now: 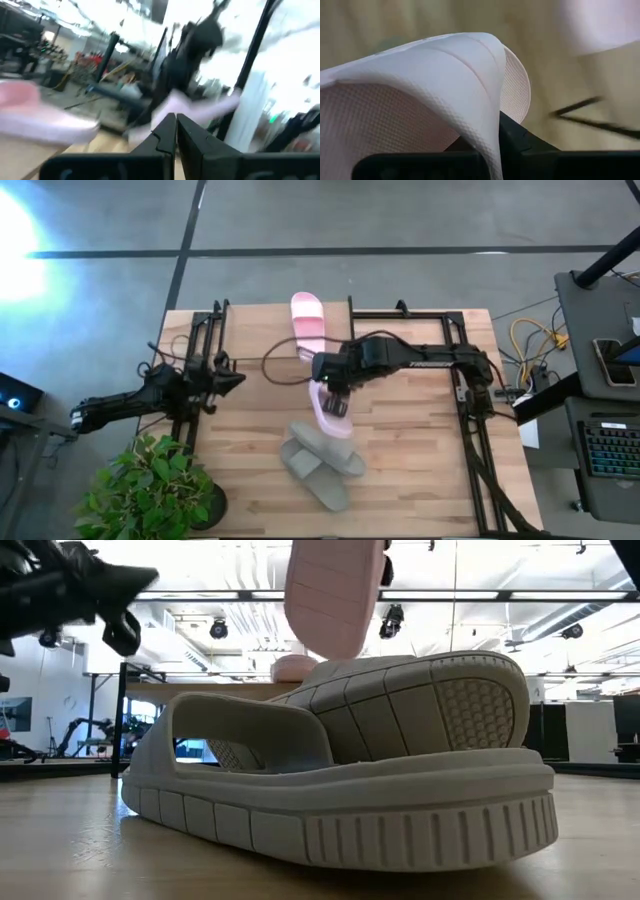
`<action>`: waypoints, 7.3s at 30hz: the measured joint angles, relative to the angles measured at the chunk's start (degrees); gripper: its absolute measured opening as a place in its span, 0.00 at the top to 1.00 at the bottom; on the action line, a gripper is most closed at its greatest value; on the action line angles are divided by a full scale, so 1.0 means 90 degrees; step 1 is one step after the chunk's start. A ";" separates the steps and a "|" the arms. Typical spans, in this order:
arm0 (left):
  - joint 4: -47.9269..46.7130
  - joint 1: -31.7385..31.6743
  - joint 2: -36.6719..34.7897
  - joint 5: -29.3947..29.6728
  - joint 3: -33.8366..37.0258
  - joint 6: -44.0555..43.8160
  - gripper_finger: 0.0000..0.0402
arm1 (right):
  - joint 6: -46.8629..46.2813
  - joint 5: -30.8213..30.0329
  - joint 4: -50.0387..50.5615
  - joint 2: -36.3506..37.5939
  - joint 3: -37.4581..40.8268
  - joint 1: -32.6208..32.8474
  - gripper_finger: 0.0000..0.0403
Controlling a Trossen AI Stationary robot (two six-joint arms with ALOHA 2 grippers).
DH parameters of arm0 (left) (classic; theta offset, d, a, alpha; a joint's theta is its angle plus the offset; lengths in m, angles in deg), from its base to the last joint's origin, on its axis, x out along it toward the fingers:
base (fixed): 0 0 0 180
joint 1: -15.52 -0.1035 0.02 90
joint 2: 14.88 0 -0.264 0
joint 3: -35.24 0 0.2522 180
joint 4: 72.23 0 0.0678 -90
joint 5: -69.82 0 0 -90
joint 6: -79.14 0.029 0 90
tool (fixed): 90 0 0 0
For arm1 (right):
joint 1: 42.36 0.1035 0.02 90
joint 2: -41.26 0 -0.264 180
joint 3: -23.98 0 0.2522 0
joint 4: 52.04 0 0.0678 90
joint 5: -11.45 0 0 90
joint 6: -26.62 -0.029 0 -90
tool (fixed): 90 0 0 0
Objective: Pick and place slides into the shelf
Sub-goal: Put the pink slipper on the shelf
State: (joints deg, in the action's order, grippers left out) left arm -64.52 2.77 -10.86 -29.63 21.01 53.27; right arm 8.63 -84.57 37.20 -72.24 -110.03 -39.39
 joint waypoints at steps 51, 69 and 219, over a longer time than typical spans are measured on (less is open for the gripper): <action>-0.0314 0.0017 0.2150 -0.3246 -0.0638 -0.2071 1.00 | 0.1969 -0.1492 -0.0955 -0.1127 -0.1348 0.0635 0.41; -0.4082 0.1387 0.5255 -0.0388 -0.3707 0.1288 1.00 | -0.1972 -0.3210 0.1604 0.0491 -0.1227 0.1105 0.41; -0.5237 -0.2208 0.7129 0.3755 -0.6033 0.5878 0.84 | -0.3173 -0.4617 0.1001 0.4436 0.4327 0.0901 0.40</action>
State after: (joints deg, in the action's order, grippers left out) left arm -111.66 -17.11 53.30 4.17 -33.28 106.17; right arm -19.93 -126.13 46.21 -32.32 -71.08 -31.28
